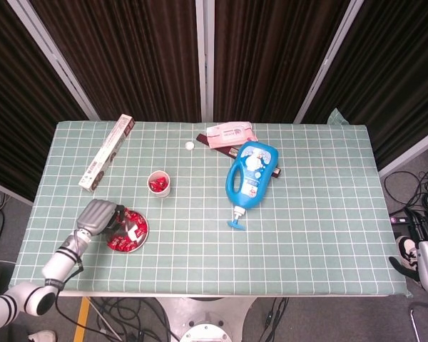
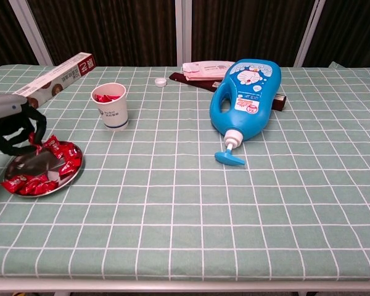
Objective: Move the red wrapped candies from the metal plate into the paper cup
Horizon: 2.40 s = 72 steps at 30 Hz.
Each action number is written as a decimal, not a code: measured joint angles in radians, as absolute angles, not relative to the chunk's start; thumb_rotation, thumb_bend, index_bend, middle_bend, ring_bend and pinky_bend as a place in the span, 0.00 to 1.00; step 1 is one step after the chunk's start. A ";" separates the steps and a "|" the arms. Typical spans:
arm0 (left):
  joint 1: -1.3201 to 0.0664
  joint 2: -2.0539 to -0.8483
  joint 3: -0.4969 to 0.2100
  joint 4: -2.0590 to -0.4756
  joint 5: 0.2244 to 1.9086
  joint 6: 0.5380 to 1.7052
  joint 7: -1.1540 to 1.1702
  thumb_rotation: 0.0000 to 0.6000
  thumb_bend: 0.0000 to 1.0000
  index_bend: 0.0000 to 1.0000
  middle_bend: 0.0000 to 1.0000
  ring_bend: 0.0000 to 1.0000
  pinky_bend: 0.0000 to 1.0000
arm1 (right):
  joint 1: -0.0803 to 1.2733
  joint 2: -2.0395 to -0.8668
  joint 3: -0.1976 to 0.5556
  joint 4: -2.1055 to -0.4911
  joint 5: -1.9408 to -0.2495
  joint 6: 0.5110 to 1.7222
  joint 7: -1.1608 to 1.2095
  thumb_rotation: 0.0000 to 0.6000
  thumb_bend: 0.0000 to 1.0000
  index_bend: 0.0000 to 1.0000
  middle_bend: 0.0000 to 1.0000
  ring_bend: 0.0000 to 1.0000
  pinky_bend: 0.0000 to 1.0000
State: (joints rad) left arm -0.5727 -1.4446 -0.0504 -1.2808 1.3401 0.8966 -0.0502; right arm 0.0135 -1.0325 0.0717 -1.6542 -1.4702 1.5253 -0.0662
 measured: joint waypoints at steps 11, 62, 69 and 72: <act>-0.697 -1.405 -0.199 -1.335 1.306 0.880 -0.065 1.00 0.45 0.68 0.88 0.93 1.00 | 0.016 -1.036 0.075 -1.637 -1.462 1.518 -0.049 1.00 0.05 0.00 0.11 0.06 0.34; -0.494 -1.300 -0.003 -1.415 1.268 1.043 0.024 1.00 0.28 0.44 0.82 0.92 1.00 | 0.034 -1.044 0.080 -1.613 -1.471 1.496 -0.029 1.00 0.05 0.00 0.11 0.06 0.35; -0.485 -1.331 0.032 -1.443 1.337 1.041 0.087 1.00 0.28 0.45 0.83 0.92 1.00 | 0.034 -1.040 0.079 -1.628 -1.473 1.500 -0.040 1.00 0.05 0.00 0.11 0.06 0.34; -0.482 -1.342 0.042 -1.458 1.343 1.030 0.106 1.00 0.27 0.45 0.83 0.92 1.00 | 0.034 -1.040 0.077 -1.630 -1.474 1.500 -0.040 1.00 0.05 0.00 0.11 0.06 0.34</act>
State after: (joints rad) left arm -0.4825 -1.3422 0.0417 -1.4580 1.3431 1.0301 0.1059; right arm 0.0335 -1.0396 0.0772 -1.6296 -1.4737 1.5000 -0.0405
